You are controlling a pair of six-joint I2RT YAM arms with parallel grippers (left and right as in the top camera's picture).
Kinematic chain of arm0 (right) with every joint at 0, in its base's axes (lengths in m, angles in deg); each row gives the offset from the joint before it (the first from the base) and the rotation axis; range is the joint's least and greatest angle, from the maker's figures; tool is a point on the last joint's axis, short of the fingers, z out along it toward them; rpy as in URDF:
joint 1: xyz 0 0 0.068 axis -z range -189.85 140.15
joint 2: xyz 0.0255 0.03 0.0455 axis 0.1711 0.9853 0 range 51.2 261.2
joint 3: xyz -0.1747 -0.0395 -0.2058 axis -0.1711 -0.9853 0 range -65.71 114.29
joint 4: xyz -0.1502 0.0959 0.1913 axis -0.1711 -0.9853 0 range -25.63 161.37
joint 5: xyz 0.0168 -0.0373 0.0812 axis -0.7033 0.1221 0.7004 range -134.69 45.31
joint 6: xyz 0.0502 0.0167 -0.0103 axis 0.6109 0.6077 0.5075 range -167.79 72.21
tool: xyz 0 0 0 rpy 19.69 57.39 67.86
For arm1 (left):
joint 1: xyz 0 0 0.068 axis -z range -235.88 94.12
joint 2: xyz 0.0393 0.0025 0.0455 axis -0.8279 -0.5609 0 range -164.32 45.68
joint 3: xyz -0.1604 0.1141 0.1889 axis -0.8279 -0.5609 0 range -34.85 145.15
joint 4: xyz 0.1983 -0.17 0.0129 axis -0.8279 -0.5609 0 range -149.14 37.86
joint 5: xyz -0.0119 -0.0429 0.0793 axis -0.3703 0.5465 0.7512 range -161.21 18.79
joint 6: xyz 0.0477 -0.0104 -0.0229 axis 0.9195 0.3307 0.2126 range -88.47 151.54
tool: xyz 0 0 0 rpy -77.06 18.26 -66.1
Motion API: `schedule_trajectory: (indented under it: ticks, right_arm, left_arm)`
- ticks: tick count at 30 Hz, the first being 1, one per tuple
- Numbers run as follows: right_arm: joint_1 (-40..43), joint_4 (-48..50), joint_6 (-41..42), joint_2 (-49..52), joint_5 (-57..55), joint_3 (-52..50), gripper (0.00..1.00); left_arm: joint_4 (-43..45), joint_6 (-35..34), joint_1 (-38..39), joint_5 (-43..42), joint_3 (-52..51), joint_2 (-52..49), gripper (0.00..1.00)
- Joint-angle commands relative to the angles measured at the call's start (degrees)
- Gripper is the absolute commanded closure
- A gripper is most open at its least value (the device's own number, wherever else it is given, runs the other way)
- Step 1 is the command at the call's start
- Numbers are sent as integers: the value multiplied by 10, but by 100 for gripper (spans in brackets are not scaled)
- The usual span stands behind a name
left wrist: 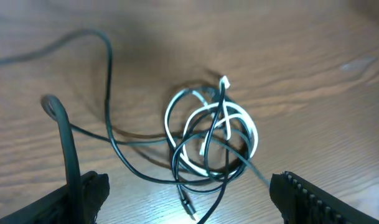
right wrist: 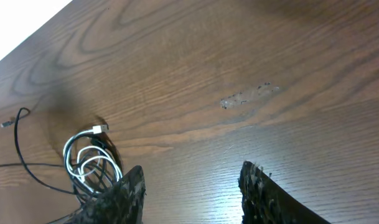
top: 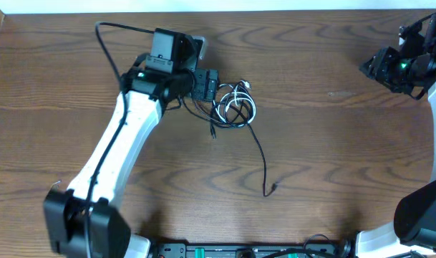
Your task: Untangle cables
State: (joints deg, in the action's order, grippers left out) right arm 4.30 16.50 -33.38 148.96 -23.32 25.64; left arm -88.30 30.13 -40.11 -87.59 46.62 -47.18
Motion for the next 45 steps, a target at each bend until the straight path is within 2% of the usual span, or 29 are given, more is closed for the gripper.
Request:
schedule_trajectory:
  ticks: [1, 10, 13, 19, 27, 40, 45]
  right_arm:
    - [-2, -1, -8, -2, -5, 4, 54]
    - [-2, -2, -8, -2, -5, 4, 53]
    - [-2, -3, -8, -2, -5, 4, 53]
    - [-2, -3, -8, -2, -5, 3, 53]
    - [-4, -9, -15, -2, -5, 3, 53]
    - [-4, -13, -19, -2, -5, 3, 51]
    - [-4, -14, -23, -2, -5, 3, 50]
  left_arm:
    - [2, -2, 0, 4, 26, 54, 11]
    - [27, 2, 2, 4, 25, 108, 11]
    - [26, 7, 4, 4, 19, 86, 11]
    - [28, 31, 23, 4, 14, -21, 12]
    - [44, 37, 36, 4, 14, -151, 29]
    - [89, 37, 40, 3, 14, -242, 36]
    - [91, 37, 49, 4, 13, -257, 47]
